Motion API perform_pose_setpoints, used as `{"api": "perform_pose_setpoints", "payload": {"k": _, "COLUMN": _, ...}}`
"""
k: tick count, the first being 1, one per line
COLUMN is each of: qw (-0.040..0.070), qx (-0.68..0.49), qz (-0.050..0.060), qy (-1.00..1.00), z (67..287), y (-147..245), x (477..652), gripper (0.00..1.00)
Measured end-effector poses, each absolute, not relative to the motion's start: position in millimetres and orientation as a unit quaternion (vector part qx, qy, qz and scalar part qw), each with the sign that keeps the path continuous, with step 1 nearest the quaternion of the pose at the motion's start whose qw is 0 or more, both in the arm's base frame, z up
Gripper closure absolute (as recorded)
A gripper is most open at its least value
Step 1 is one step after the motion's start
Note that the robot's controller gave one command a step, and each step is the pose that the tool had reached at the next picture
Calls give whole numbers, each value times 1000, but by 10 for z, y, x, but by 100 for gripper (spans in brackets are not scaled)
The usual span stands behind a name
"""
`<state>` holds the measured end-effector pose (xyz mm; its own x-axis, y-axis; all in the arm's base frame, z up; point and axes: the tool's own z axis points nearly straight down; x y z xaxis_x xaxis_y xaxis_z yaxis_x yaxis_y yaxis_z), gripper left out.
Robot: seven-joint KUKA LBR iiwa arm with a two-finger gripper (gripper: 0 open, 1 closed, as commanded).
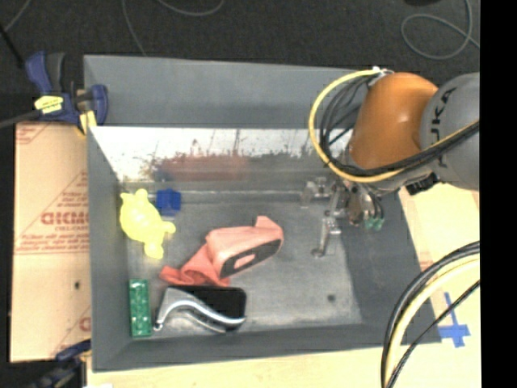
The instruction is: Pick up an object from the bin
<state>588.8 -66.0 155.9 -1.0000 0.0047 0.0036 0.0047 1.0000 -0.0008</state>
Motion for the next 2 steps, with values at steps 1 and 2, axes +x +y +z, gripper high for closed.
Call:
{"api": "perform_pose_setpoints", "payload": {"k": 1, "qw": -2, "qx": -2, "qz": 1, "qy": -1000, "z": 1610, "y": -658, "x": 5903, "gripper": 0}}
{"api": "perform_pose_setpoints", "payload": {"k": 2, "qw": -3, "qx": -40, "qz": 0, "qy": -999, "z": 1064, "y": -85, "x": 5934, "gripper": 0}}
